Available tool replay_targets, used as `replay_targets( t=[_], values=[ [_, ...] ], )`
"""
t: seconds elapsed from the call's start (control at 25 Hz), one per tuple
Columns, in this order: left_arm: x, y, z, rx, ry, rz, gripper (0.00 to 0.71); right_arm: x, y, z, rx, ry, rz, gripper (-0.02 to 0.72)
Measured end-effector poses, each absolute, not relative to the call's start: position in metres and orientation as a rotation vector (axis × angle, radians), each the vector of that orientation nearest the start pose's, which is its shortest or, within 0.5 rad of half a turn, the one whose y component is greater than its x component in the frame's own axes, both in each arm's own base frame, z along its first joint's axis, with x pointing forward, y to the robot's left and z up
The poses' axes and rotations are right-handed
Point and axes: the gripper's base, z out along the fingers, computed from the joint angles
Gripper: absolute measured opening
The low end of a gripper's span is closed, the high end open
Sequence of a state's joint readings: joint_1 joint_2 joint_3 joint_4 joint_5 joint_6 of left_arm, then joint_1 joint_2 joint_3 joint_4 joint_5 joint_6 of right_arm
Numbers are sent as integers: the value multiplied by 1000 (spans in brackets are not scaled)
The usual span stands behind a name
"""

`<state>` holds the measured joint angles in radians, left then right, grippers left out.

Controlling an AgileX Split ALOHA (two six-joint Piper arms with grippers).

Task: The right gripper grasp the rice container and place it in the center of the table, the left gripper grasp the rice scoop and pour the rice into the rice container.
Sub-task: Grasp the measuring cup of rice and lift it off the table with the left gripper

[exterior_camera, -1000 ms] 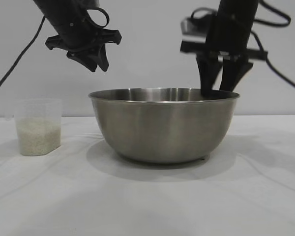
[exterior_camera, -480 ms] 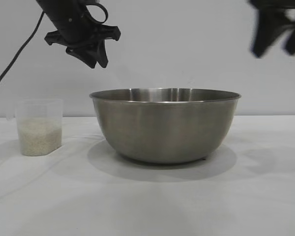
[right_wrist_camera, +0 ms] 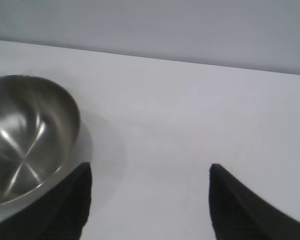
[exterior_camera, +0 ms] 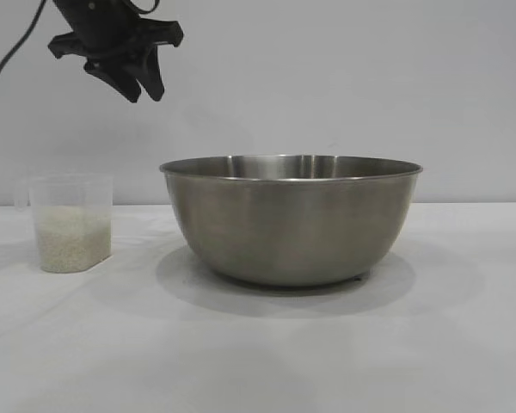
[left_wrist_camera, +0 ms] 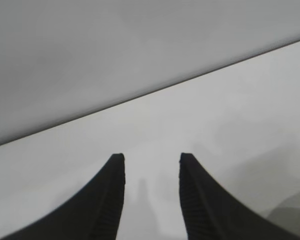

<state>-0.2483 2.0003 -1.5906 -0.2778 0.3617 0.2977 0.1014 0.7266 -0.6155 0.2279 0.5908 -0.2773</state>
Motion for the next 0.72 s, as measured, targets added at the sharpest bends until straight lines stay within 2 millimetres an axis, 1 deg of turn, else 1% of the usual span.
replay_targets(
  t=[0.12,0.24,0.36,0.44,0.52,0.72],
  values=[
    [438,-119,256,339,2181,-225,217,111,25,301,-306,2237,174,426],
    [417,-114,257,329,2147,-204,217,89,22,303,-222,2206,201,426],
    [395,-106,253,316,2130,-180,217,71,18,294,-181,2196,183,426],
    [382,-101,247,307,2116,-161,217,62,16,283,-172,2236,167,426],
    [366,-96,239,293,2111,-143,217,55,15,277,-171,2241,158,426],
    [326,-82,223,271,2075,-96,217,45,13,277,-148,2195,152,426]
  ],
)
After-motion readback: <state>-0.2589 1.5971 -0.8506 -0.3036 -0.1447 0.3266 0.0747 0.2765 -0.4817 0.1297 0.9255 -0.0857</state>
